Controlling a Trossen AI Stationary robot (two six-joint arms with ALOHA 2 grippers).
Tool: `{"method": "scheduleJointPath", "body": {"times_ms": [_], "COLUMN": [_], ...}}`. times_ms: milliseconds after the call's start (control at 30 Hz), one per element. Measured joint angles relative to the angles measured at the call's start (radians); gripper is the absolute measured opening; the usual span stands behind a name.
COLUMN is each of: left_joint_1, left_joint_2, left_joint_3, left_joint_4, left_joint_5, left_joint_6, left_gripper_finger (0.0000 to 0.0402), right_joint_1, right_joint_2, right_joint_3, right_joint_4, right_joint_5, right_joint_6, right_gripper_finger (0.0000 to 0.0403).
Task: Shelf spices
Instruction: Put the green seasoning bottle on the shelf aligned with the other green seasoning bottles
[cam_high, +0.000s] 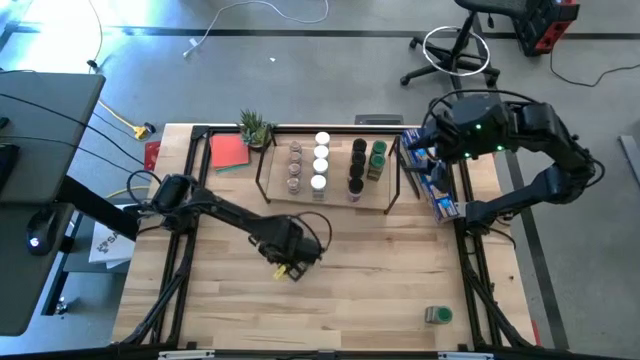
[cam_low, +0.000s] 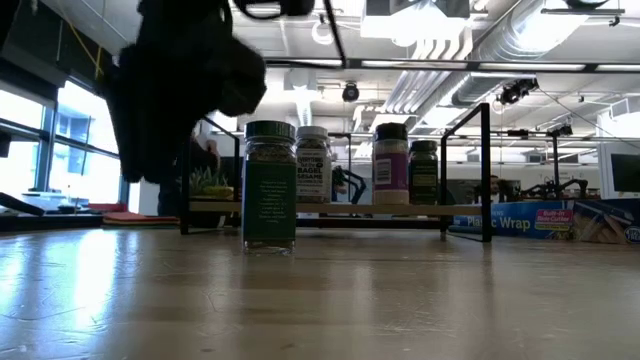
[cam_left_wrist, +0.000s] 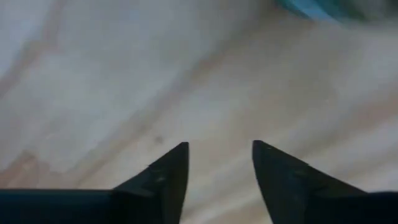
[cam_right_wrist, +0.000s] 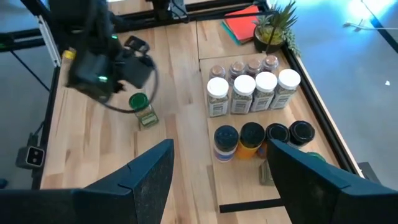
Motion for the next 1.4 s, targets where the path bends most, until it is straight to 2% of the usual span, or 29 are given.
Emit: {"method": "scheduleJointPath", "body": {"times_ms": [167,267,367,533,667,767,900,1033,1267,1400], "left_joint_1": [0.062,0.084,0.097,0.098,0.070,0.033,-0.021,-0.065,-0.119,-0.147], "left_joint_2": [0.000,-0.002,-0.001,-0.009,-0.072,-0.161,-0.305,-0.422,-0.512,-0.511], "left_joint_3": [-0.026,-0.026,-0.022,-0.023,-0.022,-0.022,-0.022,-0.022,-0.022,-0.022], "left_joint_4": [0.018,0.190,0.333,0.266,0.193,0.163,0.154,0.103,0.018,-0.007], "left_joint_5": [-0.135,-0.206,-0.208,-0.263,-0.326,-0.384,-0.458,-0.551,-0.596,-0.589], "left_joint_6": [-0.029,0.053,0.143,0.131,0.148,0.139,0.092,-0.017,-0.149,-0.168], "left_gripper_finger": [0.0117,0.0093,0.0074,0.0050,0.0041,0.0037,0.0036,0.0036,0.0036,0.0036], "right_joint_1": [0.000,0.000,0.000,0.000,0.020,0.054,0.099,0.133,0.182,0.212], "right_joint_2": [-0.026,-0.041,-0.049,-0.050,-0.022,0.026,0.138,0.301,0.584,0.673], "right_joint_3": [0.000,0.000,0.000,0.000,0.002,0.002,0.002,0.002,0.002,0.000], "right_joint_4": [0.000,0.001,0.003,0.006,0.022,0.038,0.040,0.047,0.046,0.112], "right_joint_5": [0.012,0.036,0.042,0.036,-0.048,-0.126,-0.288,-0.360,-0.345,-0.275], "right_joint_6": [0.041,0.064,0.090,0.122,0.070,-0.041,-0.353,-0.631,-0.944,-0.961], "right_gripper_finger": [0.0252,0.0252,0.0252,0.0252,0.0252,0.0252,0.0252,0.0252,0.0252,0.0252]}}
